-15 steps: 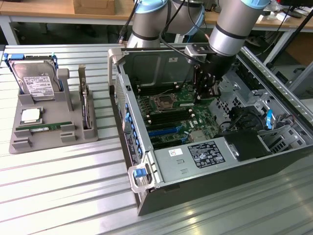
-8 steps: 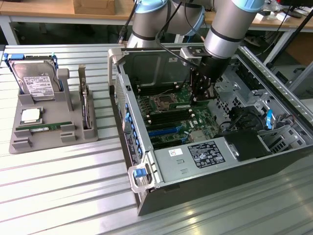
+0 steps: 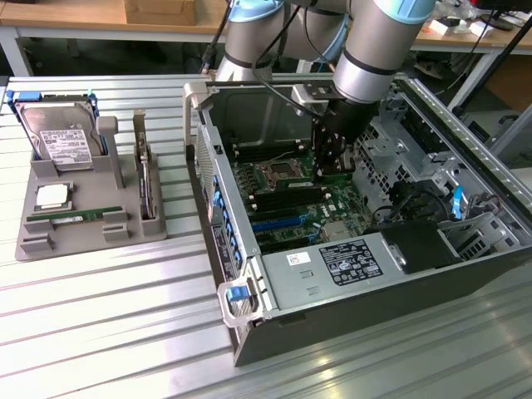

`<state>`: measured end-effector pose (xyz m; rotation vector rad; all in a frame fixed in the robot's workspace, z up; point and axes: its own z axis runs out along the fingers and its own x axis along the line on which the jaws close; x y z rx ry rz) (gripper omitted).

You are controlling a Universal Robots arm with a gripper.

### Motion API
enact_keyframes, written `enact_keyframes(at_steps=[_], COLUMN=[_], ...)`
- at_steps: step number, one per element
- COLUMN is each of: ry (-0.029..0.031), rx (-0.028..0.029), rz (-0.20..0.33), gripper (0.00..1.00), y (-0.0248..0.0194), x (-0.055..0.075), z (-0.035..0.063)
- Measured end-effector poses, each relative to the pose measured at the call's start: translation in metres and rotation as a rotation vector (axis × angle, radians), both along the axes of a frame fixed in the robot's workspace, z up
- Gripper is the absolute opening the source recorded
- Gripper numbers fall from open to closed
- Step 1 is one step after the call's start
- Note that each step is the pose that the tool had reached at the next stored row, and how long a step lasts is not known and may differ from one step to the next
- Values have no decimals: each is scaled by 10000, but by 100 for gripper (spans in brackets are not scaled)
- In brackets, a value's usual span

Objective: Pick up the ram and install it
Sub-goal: 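Insert the ram into the slot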

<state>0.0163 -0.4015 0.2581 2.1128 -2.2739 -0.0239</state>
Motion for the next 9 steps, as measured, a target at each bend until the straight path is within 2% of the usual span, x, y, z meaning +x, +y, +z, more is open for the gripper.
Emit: enact_keyframes(at_steps=[4, 7, 8, 9], ry=[1, -1, 2, 3], rx=[-1, 2, -43, -160], rz=[27, 364, 383, 414], gripper=[13, 13, 13, 13], y=[-15, -33, -35, -35], x=[-56, -125, -141, -157], z=[-12, -32, -34, -40])
